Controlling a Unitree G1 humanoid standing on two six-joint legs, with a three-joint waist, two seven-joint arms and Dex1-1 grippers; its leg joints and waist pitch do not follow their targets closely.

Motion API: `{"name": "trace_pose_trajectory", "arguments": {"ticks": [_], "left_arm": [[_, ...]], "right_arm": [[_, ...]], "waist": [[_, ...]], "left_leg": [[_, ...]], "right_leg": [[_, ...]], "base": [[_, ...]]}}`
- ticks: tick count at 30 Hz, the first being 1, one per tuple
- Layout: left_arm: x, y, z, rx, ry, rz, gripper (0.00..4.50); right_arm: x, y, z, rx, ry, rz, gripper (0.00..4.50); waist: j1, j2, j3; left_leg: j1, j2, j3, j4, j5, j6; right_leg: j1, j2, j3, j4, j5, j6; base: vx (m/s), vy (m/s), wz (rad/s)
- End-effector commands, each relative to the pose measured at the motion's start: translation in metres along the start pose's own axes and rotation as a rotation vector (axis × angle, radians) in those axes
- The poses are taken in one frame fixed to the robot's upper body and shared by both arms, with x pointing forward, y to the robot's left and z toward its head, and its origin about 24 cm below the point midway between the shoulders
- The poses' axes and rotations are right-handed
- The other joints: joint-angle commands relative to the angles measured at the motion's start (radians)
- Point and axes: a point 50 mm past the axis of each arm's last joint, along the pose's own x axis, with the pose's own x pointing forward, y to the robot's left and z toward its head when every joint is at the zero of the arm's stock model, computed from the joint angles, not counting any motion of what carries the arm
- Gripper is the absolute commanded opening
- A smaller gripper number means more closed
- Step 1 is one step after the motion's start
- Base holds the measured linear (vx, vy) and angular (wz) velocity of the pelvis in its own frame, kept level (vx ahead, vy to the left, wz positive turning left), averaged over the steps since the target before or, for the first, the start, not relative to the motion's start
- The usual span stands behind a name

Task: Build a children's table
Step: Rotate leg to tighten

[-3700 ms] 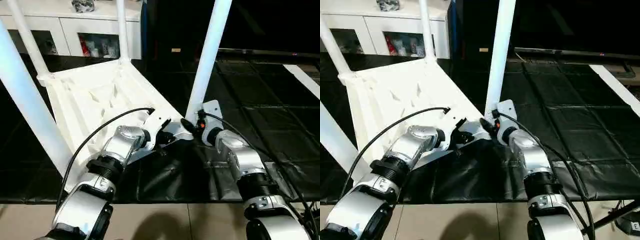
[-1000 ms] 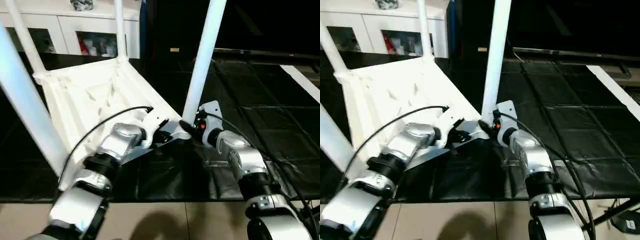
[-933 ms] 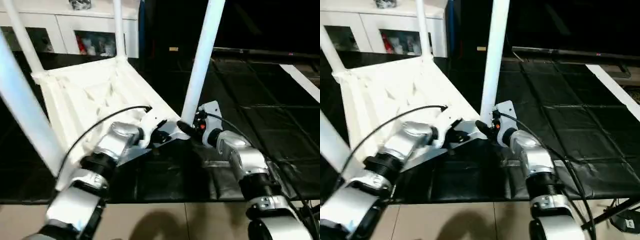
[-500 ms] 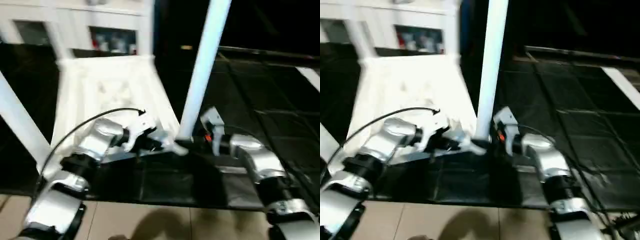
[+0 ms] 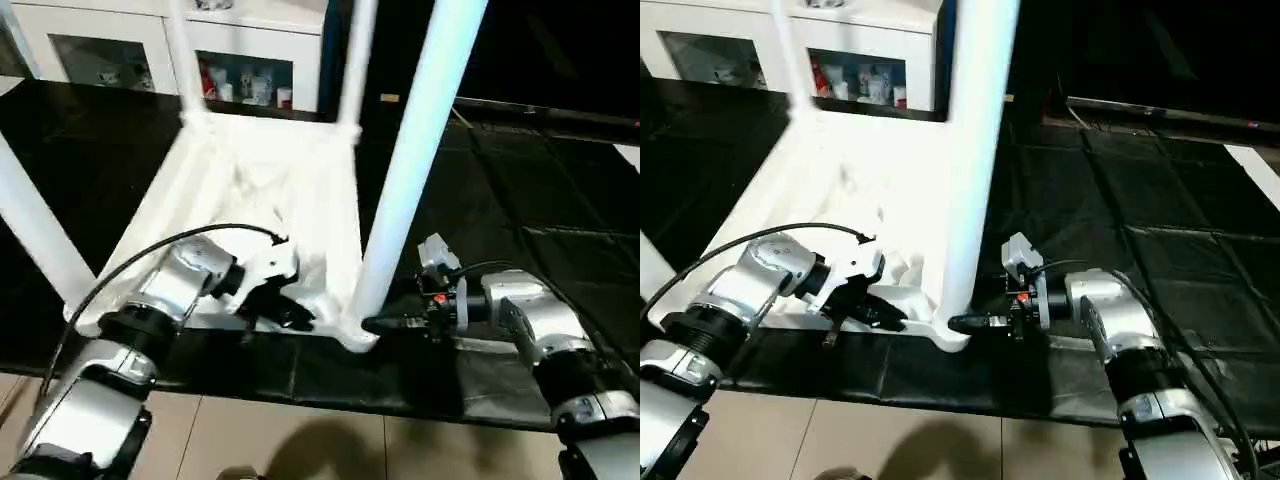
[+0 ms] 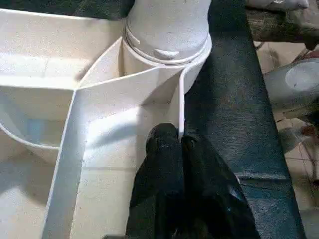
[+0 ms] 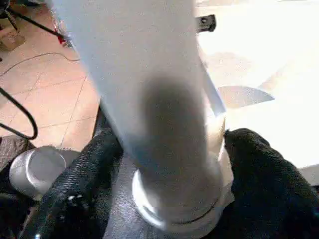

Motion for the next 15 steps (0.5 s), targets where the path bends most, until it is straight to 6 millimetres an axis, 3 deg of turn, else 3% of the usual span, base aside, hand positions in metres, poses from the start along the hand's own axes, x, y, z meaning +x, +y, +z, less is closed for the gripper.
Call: {"name": "trace_pose_trajectory", "arguments": {"ticks": [1,15], "left_arm": [[0.0038,-0.0009,0.0136,0.071,-0.001,-0.065,0.00],[0.0022,0.0013,0.0122,0.071,0.007,-0.046,0.00]], "right_arm": [[0.0000,-0.0012,0.0046,-0.027,0.001,0.026,3.06],[0.0020,0.0018,0.0029,-0.023,-0.015,0.086,2.11]], "waist": [[-0.006,0.001,-0.070],[-0.006,0.002,-0.070]], "left_leg": [[0.015,0.078,-0.029,-0.061,-0.110,0.055],[0.015,0.077,-0.029,-0.060,-0.116,0.057]], "right_leg": [[0.050,-0.121,0.076,-0.065,-0.221,-0.160],[0.050,-0.120,0.075,-0.068,-0.241,-0.155]], "base": [[0.000,0.000,0.00],[0.000,0.000,0.00]]}}
